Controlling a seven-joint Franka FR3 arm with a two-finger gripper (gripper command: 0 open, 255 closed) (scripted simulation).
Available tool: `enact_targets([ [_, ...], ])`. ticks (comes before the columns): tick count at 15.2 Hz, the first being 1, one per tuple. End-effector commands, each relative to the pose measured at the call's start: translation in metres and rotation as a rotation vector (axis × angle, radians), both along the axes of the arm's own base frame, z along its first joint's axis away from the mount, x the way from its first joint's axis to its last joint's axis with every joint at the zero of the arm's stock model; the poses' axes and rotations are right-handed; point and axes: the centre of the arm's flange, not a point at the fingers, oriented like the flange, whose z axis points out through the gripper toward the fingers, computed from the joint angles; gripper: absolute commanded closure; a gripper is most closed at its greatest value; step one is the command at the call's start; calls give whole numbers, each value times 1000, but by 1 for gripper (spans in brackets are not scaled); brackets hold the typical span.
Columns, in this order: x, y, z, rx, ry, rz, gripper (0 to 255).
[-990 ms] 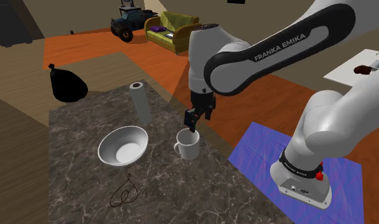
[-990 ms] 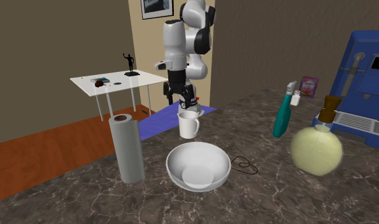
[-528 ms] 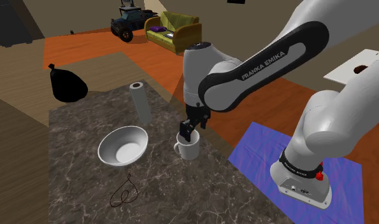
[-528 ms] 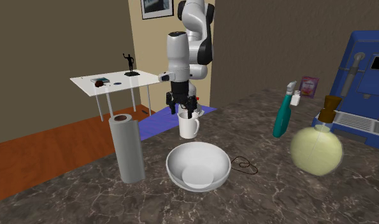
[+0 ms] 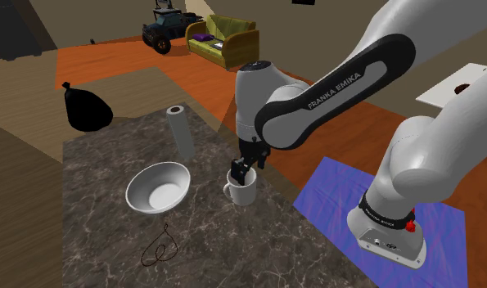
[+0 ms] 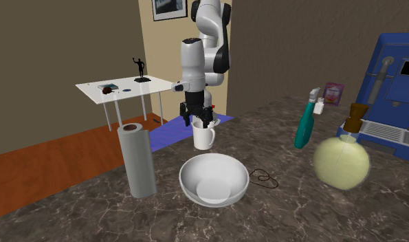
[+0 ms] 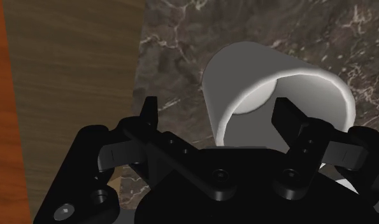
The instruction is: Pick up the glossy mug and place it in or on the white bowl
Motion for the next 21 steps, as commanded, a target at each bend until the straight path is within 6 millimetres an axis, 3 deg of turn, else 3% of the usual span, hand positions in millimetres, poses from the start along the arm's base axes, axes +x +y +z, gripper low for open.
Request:
enact_targets([
  [1,0,0,0,0,0,0,0],
  [2,0,0,0,0,0,0,0],
  [3,0,0,0,0,0,0,255],
  [12,0,0,0,0,0,0,255],
  [21,0,0,47,0,0,0,255],
])
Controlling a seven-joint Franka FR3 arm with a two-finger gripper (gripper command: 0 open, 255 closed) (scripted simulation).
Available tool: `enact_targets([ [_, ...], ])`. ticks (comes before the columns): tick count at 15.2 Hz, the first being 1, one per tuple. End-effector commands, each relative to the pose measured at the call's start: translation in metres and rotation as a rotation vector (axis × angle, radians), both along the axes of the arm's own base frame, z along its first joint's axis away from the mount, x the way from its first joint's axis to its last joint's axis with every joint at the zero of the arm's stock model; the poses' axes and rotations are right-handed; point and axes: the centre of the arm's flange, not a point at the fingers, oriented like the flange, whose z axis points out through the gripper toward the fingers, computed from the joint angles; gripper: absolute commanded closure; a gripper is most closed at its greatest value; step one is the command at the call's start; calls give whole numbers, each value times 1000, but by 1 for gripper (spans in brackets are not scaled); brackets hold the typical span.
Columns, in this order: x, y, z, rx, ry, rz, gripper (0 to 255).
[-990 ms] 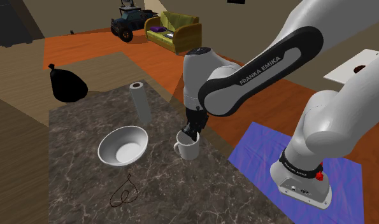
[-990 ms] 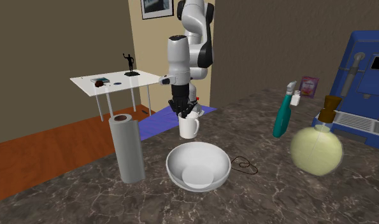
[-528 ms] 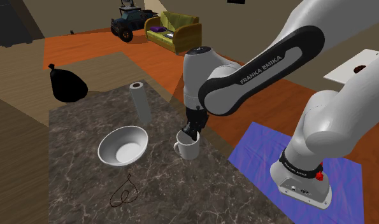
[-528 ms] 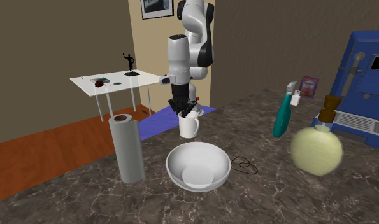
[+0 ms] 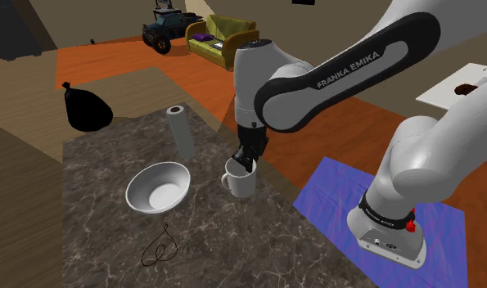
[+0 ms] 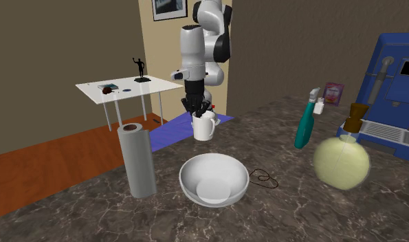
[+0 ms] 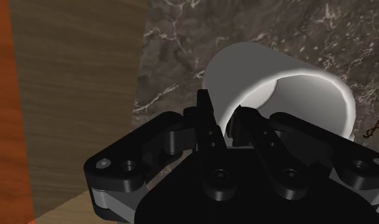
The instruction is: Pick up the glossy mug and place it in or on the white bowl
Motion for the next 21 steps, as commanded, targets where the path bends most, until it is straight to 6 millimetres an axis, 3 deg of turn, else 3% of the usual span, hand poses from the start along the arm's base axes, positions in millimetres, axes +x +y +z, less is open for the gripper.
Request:
enact_targets([
  [1,0,0,10,0,0,0,255],
  [19,0,0,100,0,0,0,255],
  [21,21,16,103,0,0,0,255],
])
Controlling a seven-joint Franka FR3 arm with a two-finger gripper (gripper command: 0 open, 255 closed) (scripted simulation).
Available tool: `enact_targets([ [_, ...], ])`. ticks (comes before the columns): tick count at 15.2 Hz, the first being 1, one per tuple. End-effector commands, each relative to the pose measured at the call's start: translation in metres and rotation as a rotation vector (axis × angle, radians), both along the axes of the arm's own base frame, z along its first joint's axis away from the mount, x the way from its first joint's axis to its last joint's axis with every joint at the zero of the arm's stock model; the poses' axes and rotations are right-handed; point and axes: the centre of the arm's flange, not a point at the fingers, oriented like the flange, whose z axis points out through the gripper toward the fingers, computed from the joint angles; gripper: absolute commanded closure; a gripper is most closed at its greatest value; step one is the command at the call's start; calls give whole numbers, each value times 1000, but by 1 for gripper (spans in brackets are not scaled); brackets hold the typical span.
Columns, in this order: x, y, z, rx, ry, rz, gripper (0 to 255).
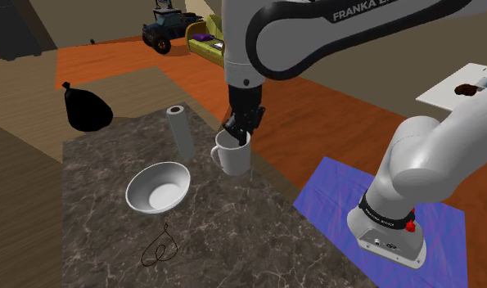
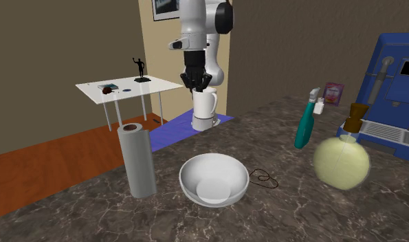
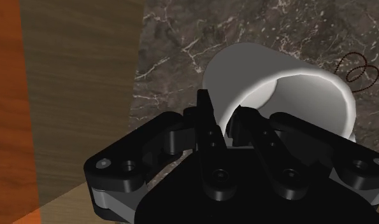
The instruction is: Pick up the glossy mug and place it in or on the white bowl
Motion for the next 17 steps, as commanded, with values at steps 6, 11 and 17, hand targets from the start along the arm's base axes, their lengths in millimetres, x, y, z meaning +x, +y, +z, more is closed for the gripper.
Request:
enact_targets([
  [6,72,56,7,1,0,0,255],
  [11,123,97,13,1,0,0,255],
  [17,185,146,20,1,0,0,255],
])
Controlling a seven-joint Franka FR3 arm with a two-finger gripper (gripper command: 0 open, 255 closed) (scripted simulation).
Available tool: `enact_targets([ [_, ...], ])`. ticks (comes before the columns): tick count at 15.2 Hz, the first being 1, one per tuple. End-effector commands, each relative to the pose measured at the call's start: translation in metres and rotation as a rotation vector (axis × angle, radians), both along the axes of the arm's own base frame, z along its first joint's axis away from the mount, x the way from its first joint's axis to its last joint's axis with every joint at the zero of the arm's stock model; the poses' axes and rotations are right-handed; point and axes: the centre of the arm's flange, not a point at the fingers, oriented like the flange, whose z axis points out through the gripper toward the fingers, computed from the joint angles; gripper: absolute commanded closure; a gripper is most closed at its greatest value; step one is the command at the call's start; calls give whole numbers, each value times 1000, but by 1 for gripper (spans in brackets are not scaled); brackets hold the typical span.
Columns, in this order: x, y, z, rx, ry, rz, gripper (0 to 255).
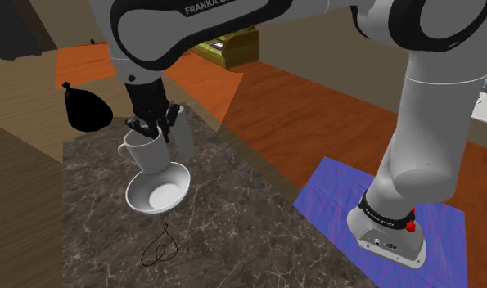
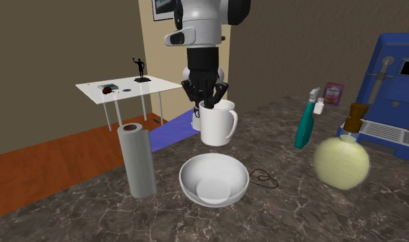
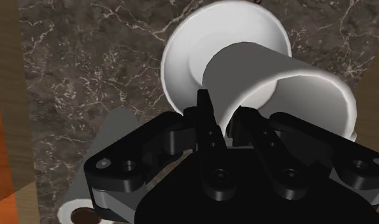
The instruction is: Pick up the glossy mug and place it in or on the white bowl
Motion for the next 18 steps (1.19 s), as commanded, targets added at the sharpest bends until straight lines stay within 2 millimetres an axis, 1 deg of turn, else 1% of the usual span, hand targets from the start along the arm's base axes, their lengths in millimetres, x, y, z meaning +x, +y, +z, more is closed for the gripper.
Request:
enact_targets([
  [1,28,24,2,0,-1,-2,255],
  [18,28,24,-88,0,-1,-2,255],
])
